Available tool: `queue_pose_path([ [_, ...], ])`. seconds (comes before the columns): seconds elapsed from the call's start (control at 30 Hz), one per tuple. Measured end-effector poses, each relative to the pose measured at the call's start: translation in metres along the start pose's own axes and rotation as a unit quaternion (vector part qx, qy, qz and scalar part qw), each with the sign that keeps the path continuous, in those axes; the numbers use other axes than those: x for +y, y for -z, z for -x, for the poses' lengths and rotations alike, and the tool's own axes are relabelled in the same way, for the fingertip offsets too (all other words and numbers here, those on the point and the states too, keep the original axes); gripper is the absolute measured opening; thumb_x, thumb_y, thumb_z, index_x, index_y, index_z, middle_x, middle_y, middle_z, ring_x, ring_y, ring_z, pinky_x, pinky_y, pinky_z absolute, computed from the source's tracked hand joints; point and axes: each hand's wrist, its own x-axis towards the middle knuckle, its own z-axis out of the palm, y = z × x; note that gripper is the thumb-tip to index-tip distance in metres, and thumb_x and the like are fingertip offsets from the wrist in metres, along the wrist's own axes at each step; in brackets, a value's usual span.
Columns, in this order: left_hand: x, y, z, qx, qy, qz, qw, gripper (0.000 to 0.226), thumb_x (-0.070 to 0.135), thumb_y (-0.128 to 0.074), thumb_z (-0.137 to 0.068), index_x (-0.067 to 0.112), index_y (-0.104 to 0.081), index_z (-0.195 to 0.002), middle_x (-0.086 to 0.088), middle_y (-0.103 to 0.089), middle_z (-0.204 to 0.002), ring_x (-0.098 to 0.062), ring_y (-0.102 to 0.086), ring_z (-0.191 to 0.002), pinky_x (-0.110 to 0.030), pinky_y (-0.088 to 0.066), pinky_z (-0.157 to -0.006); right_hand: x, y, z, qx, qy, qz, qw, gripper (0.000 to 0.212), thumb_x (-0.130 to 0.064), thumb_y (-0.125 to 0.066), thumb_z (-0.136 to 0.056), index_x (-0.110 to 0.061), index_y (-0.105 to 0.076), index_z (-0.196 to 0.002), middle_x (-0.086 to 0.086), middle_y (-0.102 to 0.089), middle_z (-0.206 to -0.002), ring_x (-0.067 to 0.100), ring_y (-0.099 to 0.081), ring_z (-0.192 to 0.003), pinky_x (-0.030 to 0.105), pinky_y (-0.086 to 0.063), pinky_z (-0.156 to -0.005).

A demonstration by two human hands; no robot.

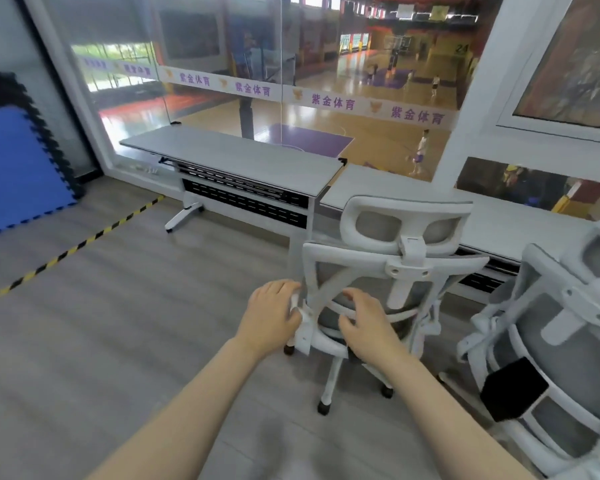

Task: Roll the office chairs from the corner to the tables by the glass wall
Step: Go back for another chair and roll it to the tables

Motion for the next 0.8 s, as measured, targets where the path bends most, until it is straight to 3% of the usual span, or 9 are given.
queue_pose_path([
  [0.13,-0.043,0.028,0.054,0.023,0.065,-0.017,0.997,0.051,0.029,-0.049,-0.080,0.016,-0.054,-0.129,-0.001,-0.055,-0.133,-0.022,-0.047,-0.127,-0.033,-0.031,-0.105,-0.047,-0.042,0.005,-0.048,0.067,0.012,0.997,0.046,-0.022,-0.050,-0.094,-0.021,-0.041,-0.139,0.000,-0.045,-0.138,0.018,-0.039,-0.129,0.034,-0.034,-0.108],
  [0.33,-0.115,0.097,0.182,0.067,0.184,-0.032,0.980,0.058,0.040,-0.034,-0.077,0.015,-0.060,-0.121,-0.004,-0.061,-0.124,-0.025,-0.054,-0.120,-0.037,-0.039,-0.100,-0.150,-0.133,0.037,-0.122,0.189,0.031,0.974,0.041,-0.021,-0.054,-0.093,-0.020,-0.048,-0.134,0.000,-0.051,-0.135,0.018,-0.042,-0.129,0.033,-0.036,-0.106],
  [0.57,-0.195,0.178,0.401,0.130,0.379,-0.037,0.915,0.037,0.030,-0.044,-0.097,0.024,-0.050,-0.133,0.007,-0.052,-0.135,-0.014,-0.044,-0.128,-0.031,-0.031,-0.107,-0.280,-0.263,0.143,-0.275,0.302,0.039,0.912,0.040,-0.022,-0.053,-0.094,-0.018,-0.050,-0.134,0.004,-0.049,-0.138,0.018,-0.038,-0.132,0.024,-0.027,-0.105],
  [0.63,-0.208,0.195,0.461,0.140,0.418,-0.033,0.897,0.036,0.030,-0.043,-0.099,0.027,-0.048,-0.135,0.010,-0.049,-0.135,-0.011,-0.042,-0.128,-0.030,-0.035,-0.105,-0.319,-0.297,0.178,-0.303,0.324,0.029,0.896,0.040,-0.022,-0.052,-0.096,-0.018,-0.049,-0.135,0.003,-0.049,-0.138,0.018,-0.038,-0.132,0.022,-0.027,-0.102],
  [0.8,-0.230,0.234,0.590,0.171,0.483,-0.029,0.858,0.035,0.030,-0.042,-0.099,0.027,-0.047,-0.134,0.014,-0.048,-0.134,-0.010,-0.047,-0.121,-0.031,-0.043,-0.097,-0.410,-0.369,0.268,-0.352,0.371,0.006,0.859,0.039,-0.025,-0.050,-0.096,-0.021,-0.049,-0.134,0.000,-0.051,-0.136,0.017,-0.040,-0.131,0.030,-0.031,-0.107],
])
